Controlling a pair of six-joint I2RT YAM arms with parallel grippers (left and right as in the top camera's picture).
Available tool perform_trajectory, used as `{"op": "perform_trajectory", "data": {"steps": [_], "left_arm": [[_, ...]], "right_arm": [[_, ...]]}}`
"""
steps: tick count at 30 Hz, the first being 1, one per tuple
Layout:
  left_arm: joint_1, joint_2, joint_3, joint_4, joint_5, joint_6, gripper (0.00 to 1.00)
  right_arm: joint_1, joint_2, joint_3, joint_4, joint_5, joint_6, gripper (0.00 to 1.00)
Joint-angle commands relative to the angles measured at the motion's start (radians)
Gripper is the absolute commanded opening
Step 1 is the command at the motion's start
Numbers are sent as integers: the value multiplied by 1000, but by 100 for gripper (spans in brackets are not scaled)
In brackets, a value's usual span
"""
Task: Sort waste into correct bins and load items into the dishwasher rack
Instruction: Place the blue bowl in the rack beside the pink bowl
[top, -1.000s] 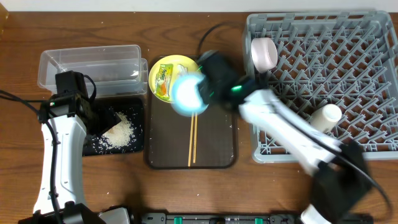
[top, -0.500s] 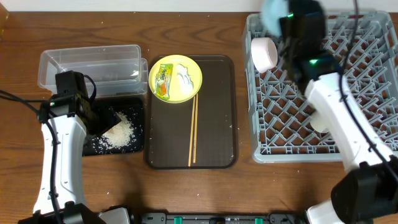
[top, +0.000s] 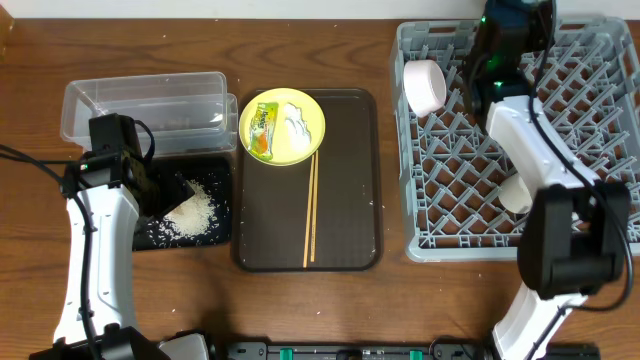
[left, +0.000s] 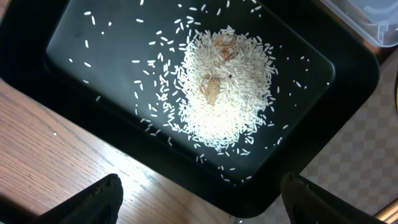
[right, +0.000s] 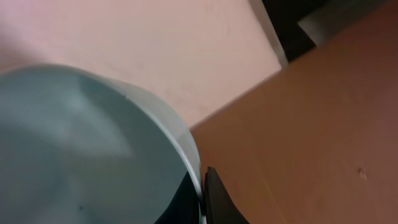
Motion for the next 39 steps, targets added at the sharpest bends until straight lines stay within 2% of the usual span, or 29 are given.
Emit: {"op": "perform_trajectory", "data": {"steps": [1,9,17,20,26,35,37,39], "left_arm": [[3,-9,6,-2,-15,-10,84],[3,-9,6,-2,-5,-10,84],[3,-9,6,2,-5,-10,84],[3,-9,6,6,-5,-10,84],[3,-9,6,6,-5,-9,84],[3,-9,6,6,-5,-9,84],[3,-9,6,6,-5,-9,84],[3,-9,6,6,-5,-10,84]], "right_arm": [[-19,50,3,27,78,-29,1],[-9,141,3,30,87,-24,1],[37,147,2,-22,139,34,1],[77,147,2,-146,138,122,1],[138,147,2,-484,-3,485,1],[157,44,2,-740,-270,799,1],[157,-13,2,-764,-332,812,6],[159,-71,2,-767,-363,811,19]]}}
